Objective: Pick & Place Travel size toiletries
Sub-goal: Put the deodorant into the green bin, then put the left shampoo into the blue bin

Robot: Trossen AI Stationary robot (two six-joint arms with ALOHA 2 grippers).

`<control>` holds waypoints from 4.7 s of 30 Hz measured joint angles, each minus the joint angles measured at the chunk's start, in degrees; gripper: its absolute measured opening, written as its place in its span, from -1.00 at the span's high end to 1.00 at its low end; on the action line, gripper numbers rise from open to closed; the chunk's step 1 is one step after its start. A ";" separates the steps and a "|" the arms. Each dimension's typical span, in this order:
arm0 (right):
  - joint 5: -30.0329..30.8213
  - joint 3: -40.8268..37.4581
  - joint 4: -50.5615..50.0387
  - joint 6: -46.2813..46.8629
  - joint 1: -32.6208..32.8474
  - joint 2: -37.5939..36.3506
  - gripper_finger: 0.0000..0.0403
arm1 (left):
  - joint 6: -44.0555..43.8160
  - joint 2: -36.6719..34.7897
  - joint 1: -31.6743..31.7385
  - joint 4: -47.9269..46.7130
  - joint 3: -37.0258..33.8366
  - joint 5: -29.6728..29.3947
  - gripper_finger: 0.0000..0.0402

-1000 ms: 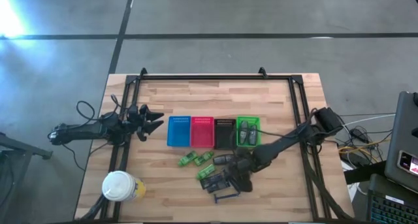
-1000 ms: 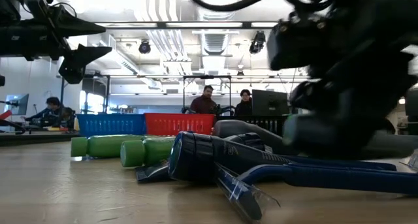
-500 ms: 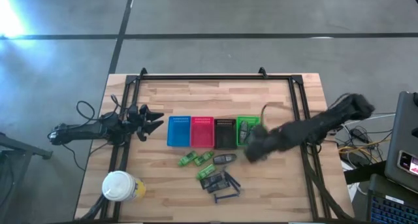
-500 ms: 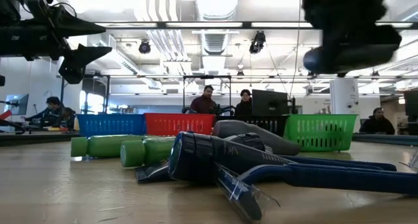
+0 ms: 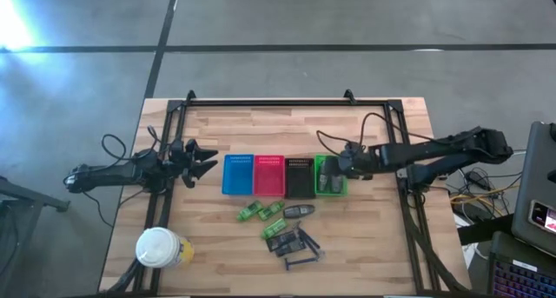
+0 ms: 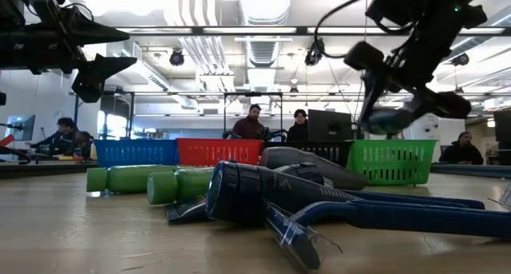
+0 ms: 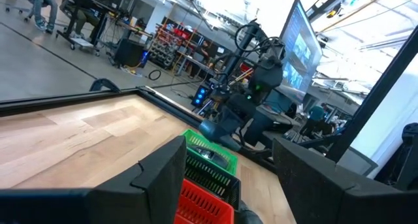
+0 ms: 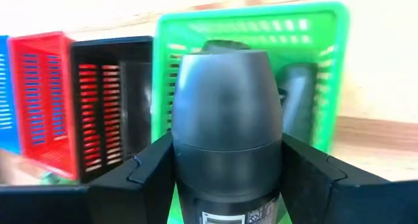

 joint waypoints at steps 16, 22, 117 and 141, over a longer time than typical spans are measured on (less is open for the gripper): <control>1.95 3.34 0.11 -7.54 2.33 1.02 -0.58 | 0.00 0.00 0.00 0.02 0.00 0.00 -0.17; -5.48 14.30 -0.72 -44.30 12.61 6.95 -0.62 | 0.00 0.00 -0.01 0.02 0.00 -0.01 -0.17; 7.20 7.25 -12.70 0.01 2.27 5.50 -0.16 | -32.66 0.49 0.01 10.53 1.51 -6.37 -0.17; 5.38 14.46 -14.39 -16.54 1.79 9.11 -0.79 | -2.53 42.15 -5.49 -39.80 36.14 11.85 -0.16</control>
